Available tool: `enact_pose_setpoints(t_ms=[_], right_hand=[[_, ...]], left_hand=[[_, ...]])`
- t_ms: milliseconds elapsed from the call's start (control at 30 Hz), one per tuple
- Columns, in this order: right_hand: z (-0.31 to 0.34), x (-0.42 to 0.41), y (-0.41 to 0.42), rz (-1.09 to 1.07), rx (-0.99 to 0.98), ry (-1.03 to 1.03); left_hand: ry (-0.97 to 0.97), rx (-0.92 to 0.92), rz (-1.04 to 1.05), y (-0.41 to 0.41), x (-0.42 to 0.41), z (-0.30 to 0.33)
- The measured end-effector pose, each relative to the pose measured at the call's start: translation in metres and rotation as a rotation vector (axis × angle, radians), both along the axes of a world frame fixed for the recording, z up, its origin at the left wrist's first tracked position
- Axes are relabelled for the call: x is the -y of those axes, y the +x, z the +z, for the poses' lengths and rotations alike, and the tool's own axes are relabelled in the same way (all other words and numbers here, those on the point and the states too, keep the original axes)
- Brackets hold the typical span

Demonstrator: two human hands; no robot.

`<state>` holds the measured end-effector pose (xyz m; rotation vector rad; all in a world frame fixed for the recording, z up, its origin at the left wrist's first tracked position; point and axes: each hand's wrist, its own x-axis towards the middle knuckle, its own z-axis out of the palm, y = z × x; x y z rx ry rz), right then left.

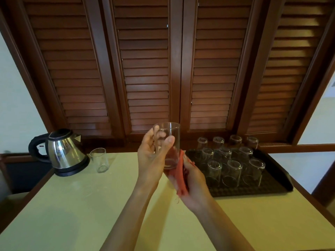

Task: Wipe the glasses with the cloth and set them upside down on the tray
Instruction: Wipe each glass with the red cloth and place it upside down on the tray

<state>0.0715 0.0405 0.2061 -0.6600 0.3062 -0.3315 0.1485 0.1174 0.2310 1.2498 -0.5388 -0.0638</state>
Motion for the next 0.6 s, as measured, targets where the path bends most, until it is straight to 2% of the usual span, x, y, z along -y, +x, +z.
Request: enact_pose_setpoints(t_ms=[67, 133, 267, 367, 433, 467, 533, 600], right_hand=[[0.011, 0.008, -0.007, 0.088, -0.022, 0.184], [0.020, 0.018, -0.011, 0.110, -0.029, 0.272], [0.042, 0.045, 0.000, 0.014, -0.152, 0.159], [0.035, 0.044, 0.014, -0.168, -0.187, 0.088], [0.020, 0.027, 0.018, -0.160, -0.251, 0.029], [0.015, 0.020, 0.019, -0.135, -0.265, 0.032], [0.012, 0.022, 0.025, -0.134, -0.175, 0.096], [0.022, 0.033, 0.027, -0.239, -0.102, 0.153]], left_hand=[[-0.025, 0.033, 0.010, 0.001, 0.000, -0.003], [-0.051, 0.044, 0.014, 0.005, -0.002, -0.006], [-0.099, -0.005, 0.007, 0.019, -0.010, -0.013], [-0.201, -0.106, 0.011, 0.014, -0.008, -0.008], [-0.246, -0.137, -0.009, 0.009, -0.003, -0.004], [-0.213, -0.110, -0.022, 0.007, -0.001, -0.004], [-0.068, -0.025, -0.019, 0.003, -0.002, -0.008], [0.073, 0.032, 0.018, 0.001, -0.006, -0.015]])
